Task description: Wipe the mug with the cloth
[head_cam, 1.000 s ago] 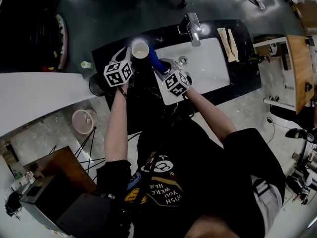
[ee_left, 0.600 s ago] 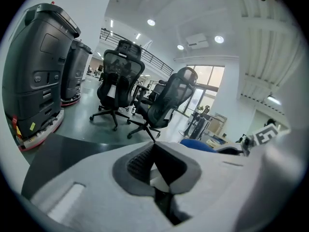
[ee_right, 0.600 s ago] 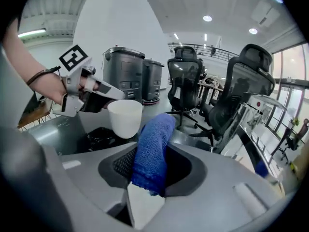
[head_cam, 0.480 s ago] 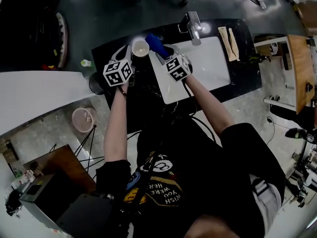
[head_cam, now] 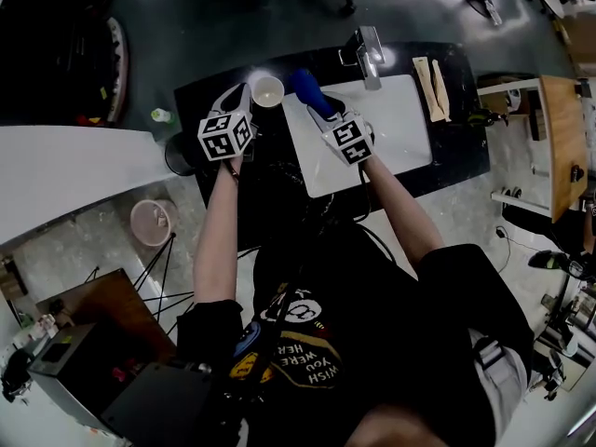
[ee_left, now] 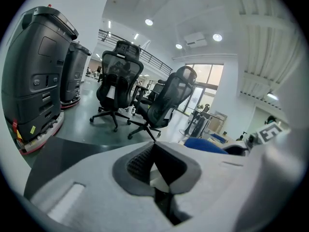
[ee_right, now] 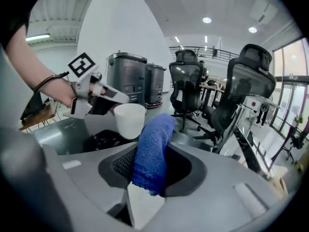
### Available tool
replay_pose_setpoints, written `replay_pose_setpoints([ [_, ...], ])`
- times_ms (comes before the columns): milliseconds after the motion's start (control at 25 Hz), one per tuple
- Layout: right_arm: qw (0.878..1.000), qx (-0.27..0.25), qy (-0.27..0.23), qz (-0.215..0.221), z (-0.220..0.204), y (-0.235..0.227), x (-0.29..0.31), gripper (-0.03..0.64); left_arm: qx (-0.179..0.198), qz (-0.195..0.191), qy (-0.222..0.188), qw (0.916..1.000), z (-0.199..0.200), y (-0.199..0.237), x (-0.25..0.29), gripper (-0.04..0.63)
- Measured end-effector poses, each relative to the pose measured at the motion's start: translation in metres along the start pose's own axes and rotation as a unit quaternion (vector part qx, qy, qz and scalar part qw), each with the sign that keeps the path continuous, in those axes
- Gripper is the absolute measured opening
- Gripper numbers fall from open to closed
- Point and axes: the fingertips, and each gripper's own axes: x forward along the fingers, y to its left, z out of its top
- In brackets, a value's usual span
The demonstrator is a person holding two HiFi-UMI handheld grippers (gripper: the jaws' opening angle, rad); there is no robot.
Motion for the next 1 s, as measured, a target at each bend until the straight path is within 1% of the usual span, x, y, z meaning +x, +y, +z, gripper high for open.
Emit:
replay_pose_setpoints([
  [80, 1.0, -0.011, 0.001, 0.0, 0.016, -0.008, 0.019, 0.144, -0.001, -0.002, -0.001, 1.0, 0.001, -0.001, -0.001, 0.003],
  [200, 0.999, -0.043, 0.015, 0.024, 0.024, 0.007, 0.04, 0.144, -0.001, 0.0, 0.001, 1.0, 0.0, -0.001, -0.002, 0.003],
  [280, 0.996, -0.064, 0.029, 0.047, 0.016, 0.029, 0.04, 0.144, 0.003, 0.003, 0.001, 1.0, 0.0, -0.001, -0.001, 0.003],
  [360, 0.993, -0.082, 0.038, 0.076, -0.001, 0.052, 0.028, 0.144, 0.007, 0.006, 0.001, 1.0, 0.001, -0.001, 0.0, 0.003],
  [440, 0.99, -0.093, 0.033, 0.102, -0.016, 0.071, 0.008, 0.143, 0.013, 0.003, 0.0, 0.9999, 0.002, -0.005, 0.0, 0.003],
  [480, 0.99, -0.088, 0.027, 0.106, -0.021, 0.074, 0.0, 0.141, 0.014, 0.001, 0.0, 0.9999, 0.002, -0.007, 0.0, 0.003],
  [520, 0.992, -0.074, 0.02, 0.1, -0.023, 0.07, -0.005, 0.141, 0.015, 0.0, 0.0, 0.9999, 0.002, -0.008, 0.0, 0.003],
  [560, 0.995, -0.053, 0.014, 0.086, -0.022, 0.06, -0.007, 0.141, 0.015, -0.001, 0.0, 0.9999, 0.002, -0.008, 0.0, 0.003],
  [640, 0.999, -0.014, 0.005, 0.043, -0.014, 0.032, -0.005, 0.141, 0.012, 0.0, -0.001, 0.9999, 0.002, -0.008, 0.001, 0.003],
  [720, 1.0, 0.003, 0.003, 0.013, 0.0, 0.008, 0.007, 0.141, 0.009, 0.003, -0.002, 1.0, 0.002, -0.008, 0.0, 0.003],
  [760, 1.0, 0.003, 0.004, 0.007, 0.007, 0.003, 0.015, 0.141, 0.008, 0.005, -0.002, 0.9999, 0.003, -0.008, 0.0, 0.003],
  [800, 1.0, 0.001, 0.008, 0.007, 0.012, 0.002, 0.024, 0.141, 0.009, 0.007, -0.002, 0.9999, 0.003, -0.008, -0.001, 0.003],
  [880, 1.0, -0.011, 0.016, 0.021, 0.016, 0.011, 0.039, 0.141, 0.009, 0.01, -0.001, 0.9999, 0.003, -0.007, -0.002, 0.003],
  [1000, 0.997, -0.047, 0.021, 0.057, 0.013, 0.044, 0.034, 0.141, 0.007, 0.01, -0.002, 0.9999, 0.002, -0.008, 0.0, 0.003],
])
